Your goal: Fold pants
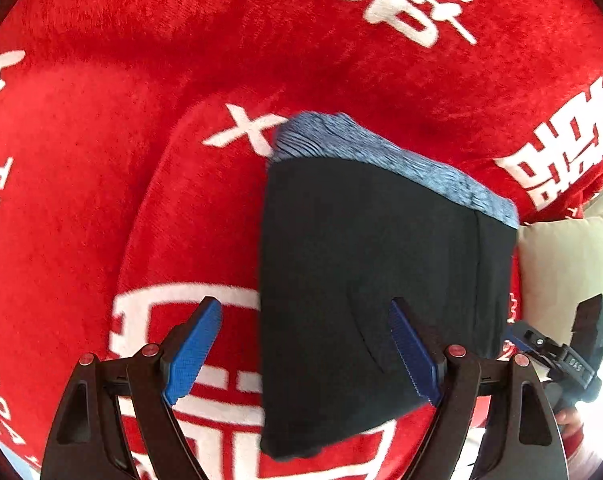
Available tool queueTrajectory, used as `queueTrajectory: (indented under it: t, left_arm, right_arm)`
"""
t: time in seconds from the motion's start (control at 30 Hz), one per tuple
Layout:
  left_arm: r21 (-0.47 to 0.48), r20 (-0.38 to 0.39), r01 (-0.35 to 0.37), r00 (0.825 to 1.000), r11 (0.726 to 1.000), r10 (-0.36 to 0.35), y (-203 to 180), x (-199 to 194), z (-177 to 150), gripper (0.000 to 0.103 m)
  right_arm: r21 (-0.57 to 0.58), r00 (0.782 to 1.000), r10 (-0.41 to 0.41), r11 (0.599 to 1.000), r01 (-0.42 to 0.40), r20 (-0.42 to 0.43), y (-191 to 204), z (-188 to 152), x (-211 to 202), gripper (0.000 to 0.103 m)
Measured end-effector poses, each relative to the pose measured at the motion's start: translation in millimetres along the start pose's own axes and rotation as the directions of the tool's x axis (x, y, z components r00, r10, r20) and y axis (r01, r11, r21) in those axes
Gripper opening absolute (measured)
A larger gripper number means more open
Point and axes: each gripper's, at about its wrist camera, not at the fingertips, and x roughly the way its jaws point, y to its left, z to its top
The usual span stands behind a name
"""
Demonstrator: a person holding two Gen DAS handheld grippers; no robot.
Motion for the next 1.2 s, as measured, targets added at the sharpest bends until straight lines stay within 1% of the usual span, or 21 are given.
queueTrajectory:
  t: [0.07,0.13,0.2,0.33,0.4,0.47,0.53,0.57,0.6,0.67,0.77,0.8,0.87,0.97,1.03,1.07,1.13,1.17,1.2]
  left_arm:
    - [-0.003,-0.005,0.003,1.000,1.000,-0.003,5,3,7,0.085]
    - [-0.006,-0.025,0.033,0.999,0.999,-0.033,9,8,14,0.085]
    - [0.002,-0.049,0.055,0.997,0.999,-0.055,11,14,20,0.085]
    - [0.037,-0.097,0.077,0.993,0.996,-0.073,11,25,27,0.085]
    - [0.050,-0.118,0.108,0.988,0.993,-0.101,11,29,29,0.085]
    - [0.053,-0.154,0.149,0.978,0.987,-0.140,12,36,31,0.085]
    - [0.055,-0.177,0.173,0.971,0.983,-0.161,13,41,34,0.085]
    - [0.052,-0.188,0.186,0.967,0.981,-0.173,13,45,35,0.087]
    - [0.046,-0.198,0.193,0.964,0.980,-0.180,14,48,38,0.095]
    - [0.045,-0.200,0.199,0.962,0.979,-0.187,14,54,41,0.096]
    - [0.035,-0.210,0.236,0.952,0.971,-0.224,12,59,43,0.096]
    - [0.040,-0.209,0.238,0.952,0.970,-0.225,9,60,43,0.096]
    - [0.057,-0.200,0.229,0.956,0.972,-0.214,3,61,43,0.096]
    - [0.080,-0.188,0.209,0.963,0.975,-0.191,-4,60,42,0.095]
    - [0.090,-0.178,0.209,0.965,0.974,-0.190,-8,57,40,0.085]
    - [0.096,-0.169,0.201,0.968,0.975,-0.183,-10,54,39,0.083]
    - [0.120,-0.149,0.190,0.974,0.975,-0.171,-15,49,37,0.073]
    - [0.132,-0.139,0.184,0.976,0.974,-0.165,-17,45,36,0.071]
    - [0.142,-0.129,0.183,0.978,0.973,-0.165,-20,41,34,0.067]
  right_arm:
    - [-0.010,1.000,0.007,1.000,-0.007,-0.006,-1,4,3,0.080]
    - [-0.017,1.000,0.019,1.000,-0.019,-0.010,-3,9,7,0.080]
    - [-0.014,0.999,0.046,0.999,-0.046,-0.018,-7,14,11,0.080]
    - [0.000,0.995,0.089,0.996,-0.089,-0.045,-15,23,22,0.080]
    - [0.001,0.991,0.123,0.992,-0.123,-0.059,-20,28,27,0.080]
    - [0.015,0.982,0.169,0.986,-0.168,-0.085,-25,33,35,0.080]
    - [0.043,0.967,0.225,0.974,-0.222,-0.117,-31,38,43,0.080]
    - [0.059,0.955,0.263,0.965,-0.257,-0.136,-33,41,49,0.080]
    - [0.069,0.946,0.288,0.957,-0.281,-0.150,-35,44,54,0.080]
    - [0.070,0.932,0.323,0.946,-0.315,-0.164,-35,48,59,0.080]
    - [0.070,0.909,0.368,0.930,-0.361,-0.194,-30,54,70,0.080]
    - [0.068,0.904,0.374,0.927,-0.368,-0.208,-27,55,73,0.080]
    - [0.059,0.902,0.374,0.927,-0.370,-0.217,-25,55,76,0.080]
    - [0.080,0.896,0.387,0.922,-0.379,-0.219,-24,55,78,0.079]
    - [0.099,0.896,0.385,0.923,-0.373,-0.221,-25,54,78,0.073]
    - [0.104,0.899,0.380,0.925,-0.365,-0.220,-26,53,77,0.071]
    - [0.100,0.902,0.374,0.927,-0.361,-0.216,-26,52,73,0.059]
    - [0.094,0.903,0.373,0.928,-0.361,-0.212,-25,51,71,0.057]
    - [0.092,0.905,0.374,0.927,-0.363,-0.205,-23,50,67,0.052]
